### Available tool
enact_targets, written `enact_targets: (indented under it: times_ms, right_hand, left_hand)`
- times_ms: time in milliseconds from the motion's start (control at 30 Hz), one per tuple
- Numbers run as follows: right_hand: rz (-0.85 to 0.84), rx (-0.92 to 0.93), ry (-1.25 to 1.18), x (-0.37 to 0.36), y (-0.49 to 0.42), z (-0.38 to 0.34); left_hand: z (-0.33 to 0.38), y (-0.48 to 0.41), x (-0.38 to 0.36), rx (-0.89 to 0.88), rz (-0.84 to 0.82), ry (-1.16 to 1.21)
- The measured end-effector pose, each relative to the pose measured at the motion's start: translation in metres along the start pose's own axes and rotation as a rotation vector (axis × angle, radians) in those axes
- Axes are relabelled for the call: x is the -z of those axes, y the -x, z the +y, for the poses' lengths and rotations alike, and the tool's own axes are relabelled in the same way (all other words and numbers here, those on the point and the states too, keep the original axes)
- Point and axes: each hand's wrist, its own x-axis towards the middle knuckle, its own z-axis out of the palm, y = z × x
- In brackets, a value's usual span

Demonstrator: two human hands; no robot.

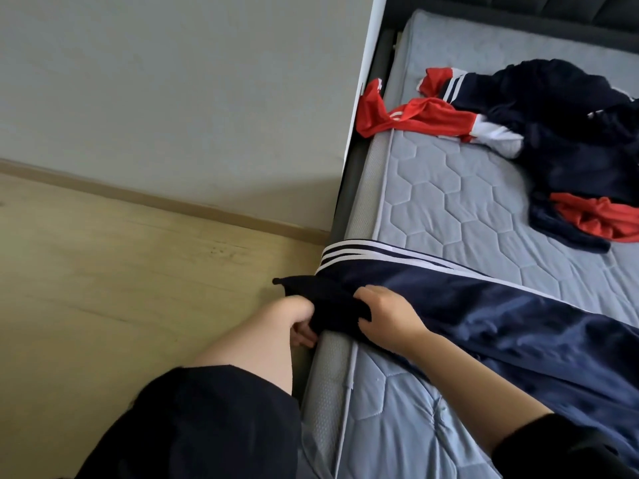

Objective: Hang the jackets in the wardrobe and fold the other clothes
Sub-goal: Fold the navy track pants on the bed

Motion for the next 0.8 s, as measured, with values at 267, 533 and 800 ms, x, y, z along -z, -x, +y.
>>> enact_targets:
  times_ms: [267,533,800]
  right_hand:
    - [0.224,-0.263,-0.252,0.019,-0.027,0.013]
    - [-0.106,-0.420,0.039,0.028,-0.060,0.039]
    - [0.244,-0.412,-0.021,0.061,-0.074,0.043]
  left_hand:
    - [0.013,-0.020,0.002,-0.539,0.670,-0.426]
    - [0.021,-0.013,0.005,-0.775,0.514,-0.904]
    - [0.034,0.034,0.011,-1.450,1.192,-1.045]
